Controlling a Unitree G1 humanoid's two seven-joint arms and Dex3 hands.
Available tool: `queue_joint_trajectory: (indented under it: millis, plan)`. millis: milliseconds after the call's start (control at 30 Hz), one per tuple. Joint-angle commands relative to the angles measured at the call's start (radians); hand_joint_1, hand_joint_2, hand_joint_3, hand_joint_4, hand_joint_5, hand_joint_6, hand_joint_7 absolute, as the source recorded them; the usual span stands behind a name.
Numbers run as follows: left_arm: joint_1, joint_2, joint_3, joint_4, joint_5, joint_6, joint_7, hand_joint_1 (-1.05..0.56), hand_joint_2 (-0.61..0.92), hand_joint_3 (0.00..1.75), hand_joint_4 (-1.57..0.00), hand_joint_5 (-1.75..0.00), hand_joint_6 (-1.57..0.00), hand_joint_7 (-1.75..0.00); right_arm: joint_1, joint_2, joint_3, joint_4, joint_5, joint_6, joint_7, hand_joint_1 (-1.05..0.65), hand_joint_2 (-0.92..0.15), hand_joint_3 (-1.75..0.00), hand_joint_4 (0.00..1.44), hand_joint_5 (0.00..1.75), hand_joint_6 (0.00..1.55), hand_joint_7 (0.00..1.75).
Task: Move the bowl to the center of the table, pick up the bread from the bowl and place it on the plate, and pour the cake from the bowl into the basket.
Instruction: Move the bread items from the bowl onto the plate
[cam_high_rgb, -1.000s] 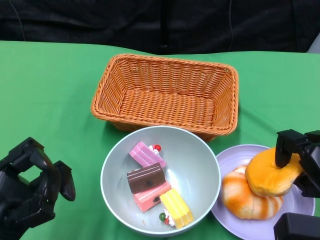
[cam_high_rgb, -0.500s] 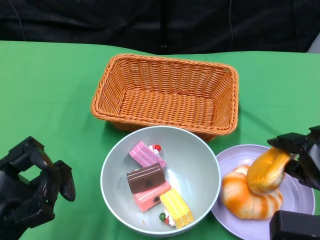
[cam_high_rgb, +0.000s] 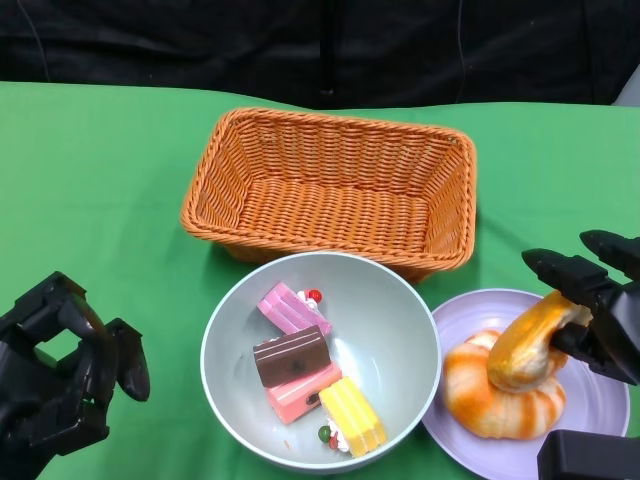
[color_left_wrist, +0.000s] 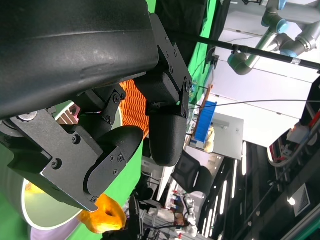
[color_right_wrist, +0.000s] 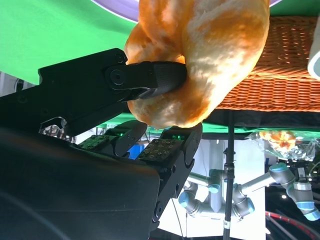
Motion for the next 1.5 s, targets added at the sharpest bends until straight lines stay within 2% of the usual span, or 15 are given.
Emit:
queue_joint_trajectory:
  millis: [33,567,867,1500]
  plan:
    - [0.003,0.009,0.008,-0.005,-0.008,0.002,0.002,-0.07,0.38,1.48,-0.91,-1.75,-0.81,-1.5,0.004,-0.026,-0.007,0.001,0.017,-0.017,-0.019,-0.64,-0.92,-0.35,0.53,0.01,0.6,0.0]
    - [0.004,0.012,0.008,-0.025,-0.013,0.039,0.028,-0.08,0.37,1.43,-0.92,-1.75,-0.85,-1.47,-0.003,-0.03,-0.017,0.008,0.045,-0.043,-0.025,-0.6,-0.92,-0.32,0.56,0.01,0.62,0.01]
    - [0.012,0.004,0.003,-0.039,-0.005,0.038,0.046,-0.08,0.4,1.38,-0.91,-1.75,-0.85,-1.45,-0.001,-0.026,-0.023,-0.002,0.084,-0.034,0.026,-0.61,-0.92,-0.29,0.53,0.0,0.58,0.0]
    - [0.013,0.008,0.005,-0.039,0.0,0.037,0.042,-0.08,0.37,1.41,-0.92,-1.75,-0.86,-1.44,-0.045,0.002,0.0,0.023,0.08,-0.025,0.034,-0.59,-0.92,-0.27,0.54,0.01,0.57,0.01]
